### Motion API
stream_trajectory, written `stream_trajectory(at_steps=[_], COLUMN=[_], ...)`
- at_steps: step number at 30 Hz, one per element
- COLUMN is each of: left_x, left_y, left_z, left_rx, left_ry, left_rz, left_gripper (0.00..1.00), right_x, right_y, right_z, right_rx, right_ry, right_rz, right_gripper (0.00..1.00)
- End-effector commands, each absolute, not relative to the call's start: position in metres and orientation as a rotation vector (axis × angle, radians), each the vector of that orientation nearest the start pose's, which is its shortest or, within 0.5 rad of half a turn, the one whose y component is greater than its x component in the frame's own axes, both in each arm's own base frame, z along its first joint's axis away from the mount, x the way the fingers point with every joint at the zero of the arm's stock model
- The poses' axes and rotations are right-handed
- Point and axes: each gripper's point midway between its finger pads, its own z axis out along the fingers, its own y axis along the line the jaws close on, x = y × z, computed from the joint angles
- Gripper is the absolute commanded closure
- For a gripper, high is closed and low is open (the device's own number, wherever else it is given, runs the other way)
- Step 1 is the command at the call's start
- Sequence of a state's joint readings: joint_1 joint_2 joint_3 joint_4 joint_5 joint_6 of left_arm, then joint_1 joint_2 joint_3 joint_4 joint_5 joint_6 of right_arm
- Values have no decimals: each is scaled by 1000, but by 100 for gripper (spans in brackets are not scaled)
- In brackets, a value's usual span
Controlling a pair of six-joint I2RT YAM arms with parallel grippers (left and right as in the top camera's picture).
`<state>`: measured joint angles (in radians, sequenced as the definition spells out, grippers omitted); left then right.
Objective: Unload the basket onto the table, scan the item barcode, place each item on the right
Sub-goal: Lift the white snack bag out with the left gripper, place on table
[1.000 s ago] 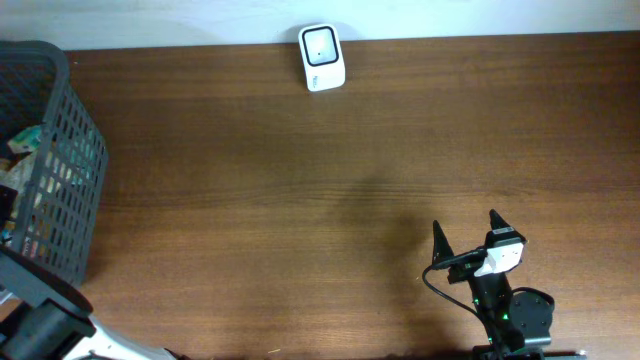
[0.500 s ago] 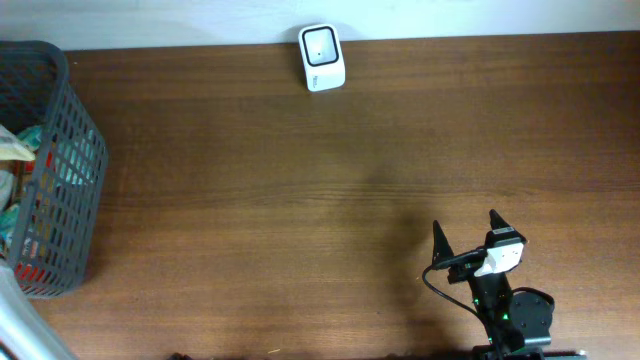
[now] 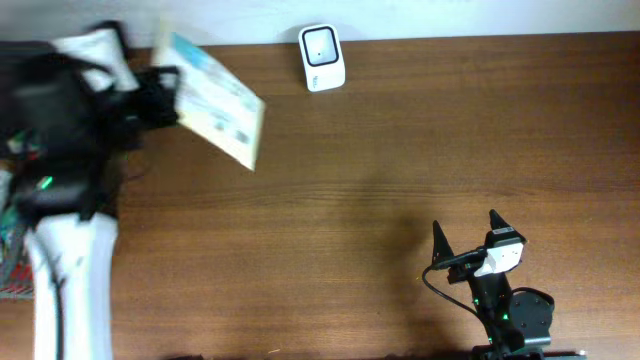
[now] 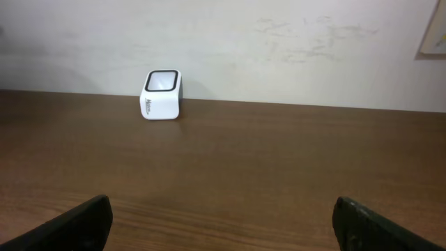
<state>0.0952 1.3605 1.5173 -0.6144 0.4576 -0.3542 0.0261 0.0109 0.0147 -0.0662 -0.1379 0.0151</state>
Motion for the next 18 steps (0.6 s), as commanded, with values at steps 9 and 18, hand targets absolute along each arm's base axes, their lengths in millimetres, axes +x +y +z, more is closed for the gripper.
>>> stream_trajectory(at_steps=[9, 18], left_x=[436, 412], left_y=[-290, -345], left_z=[150, 112], left_rx=[147, 219], left_ry=[2511, 2578], left_rz=[-1213, -1112], left_gripper=[100, 33], right_x=[244, 244], right_y=[30, 30], right_z=[160, 160], right_rx=[-119, -118], right_ry=[1630, 1630], right_rz=[143, 143], right_gripper=[1, 1])
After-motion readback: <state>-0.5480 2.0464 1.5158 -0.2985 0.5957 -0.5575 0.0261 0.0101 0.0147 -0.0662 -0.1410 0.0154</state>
